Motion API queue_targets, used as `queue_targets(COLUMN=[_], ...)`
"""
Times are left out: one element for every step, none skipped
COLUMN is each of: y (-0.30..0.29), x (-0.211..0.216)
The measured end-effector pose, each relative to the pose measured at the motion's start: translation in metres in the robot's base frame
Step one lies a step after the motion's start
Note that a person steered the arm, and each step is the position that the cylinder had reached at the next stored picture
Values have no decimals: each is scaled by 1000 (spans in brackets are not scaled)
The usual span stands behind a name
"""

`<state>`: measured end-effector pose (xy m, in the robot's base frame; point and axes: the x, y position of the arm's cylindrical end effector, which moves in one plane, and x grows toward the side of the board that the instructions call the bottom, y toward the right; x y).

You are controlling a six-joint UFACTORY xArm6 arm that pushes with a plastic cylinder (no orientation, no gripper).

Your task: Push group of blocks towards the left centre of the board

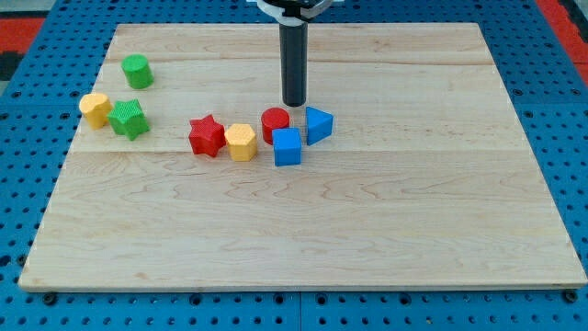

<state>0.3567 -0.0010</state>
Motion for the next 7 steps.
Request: queue_targets(y=[0,0,12,13,-1,-49,-93], x=[0,0,9,25,57,68,61])
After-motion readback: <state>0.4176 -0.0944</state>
